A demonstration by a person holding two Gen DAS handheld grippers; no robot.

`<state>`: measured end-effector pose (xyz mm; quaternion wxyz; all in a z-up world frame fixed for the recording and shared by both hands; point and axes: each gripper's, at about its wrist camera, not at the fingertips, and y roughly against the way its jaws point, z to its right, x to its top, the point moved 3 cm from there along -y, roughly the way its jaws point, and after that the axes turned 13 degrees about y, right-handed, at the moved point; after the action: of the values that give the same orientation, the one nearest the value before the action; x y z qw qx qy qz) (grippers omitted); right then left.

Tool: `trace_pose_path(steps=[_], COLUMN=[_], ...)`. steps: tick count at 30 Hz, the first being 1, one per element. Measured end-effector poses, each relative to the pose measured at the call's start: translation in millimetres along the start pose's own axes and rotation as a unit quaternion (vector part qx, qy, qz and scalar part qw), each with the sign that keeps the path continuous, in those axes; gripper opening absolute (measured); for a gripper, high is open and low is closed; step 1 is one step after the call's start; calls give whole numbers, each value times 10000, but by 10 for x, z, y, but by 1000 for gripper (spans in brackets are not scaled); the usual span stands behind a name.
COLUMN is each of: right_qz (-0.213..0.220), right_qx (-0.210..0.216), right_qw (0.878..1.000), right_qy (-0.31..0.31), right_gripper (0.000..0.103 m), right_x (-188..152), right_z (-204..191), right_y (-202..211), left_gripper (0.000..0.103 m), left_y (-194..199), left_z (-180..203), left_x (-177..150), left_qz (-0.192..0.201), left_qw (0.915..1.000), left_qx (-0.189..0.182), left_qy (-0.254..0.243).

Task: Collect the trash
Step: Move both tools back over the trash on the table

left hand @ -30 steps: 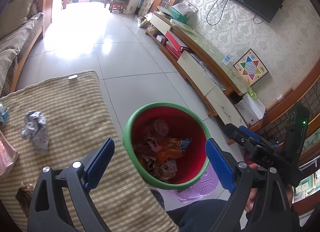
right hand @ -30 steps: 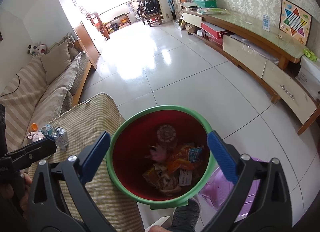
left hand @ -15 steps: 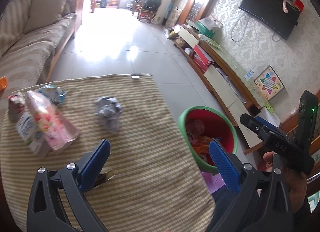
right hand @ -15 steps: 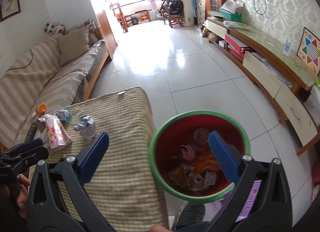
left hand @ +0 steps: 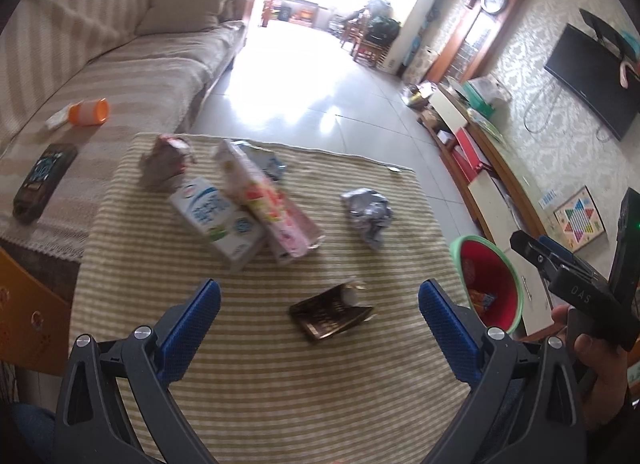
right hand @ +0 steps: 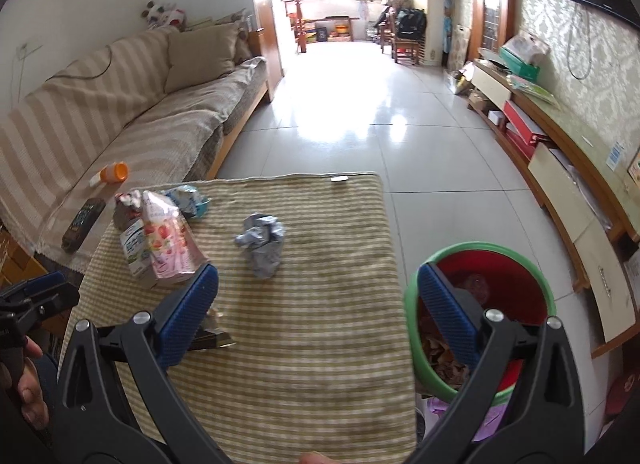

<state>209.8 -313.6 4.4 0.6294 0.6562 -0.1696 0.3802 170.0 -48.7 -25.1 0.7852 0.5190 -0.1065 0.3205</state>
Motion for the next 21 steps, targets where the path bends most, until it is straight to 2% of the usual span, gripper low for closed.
trace_pose_path(steps=[5, 9, 16, 21], right_qz=[-144, -268, -415, -500], right_qx=[273, 281, 281, 329], right_qw=[9992, 9983, 9980, 9975], right_qy=[245, 437, 386, 368], right_gripper=[98, 98, 98, 98], right_x=[53, 68, 79, 141], right_z=[-329, -496, -565, -569], right_y=[-103, -227, -528, -822], left_gripper=[95, 95, 95, 95], left_y=[50, 27, -209, -513], left_z=[-330, -486, -546, -491], left_x=[61, 122, 304, 495], left_qz=[63, 92, 15, -118], left_qw=[9992, 9982, 9976, 9966], left_qx=[87, 97, 66, -55], left_qy=[375, 582, 689, 810])
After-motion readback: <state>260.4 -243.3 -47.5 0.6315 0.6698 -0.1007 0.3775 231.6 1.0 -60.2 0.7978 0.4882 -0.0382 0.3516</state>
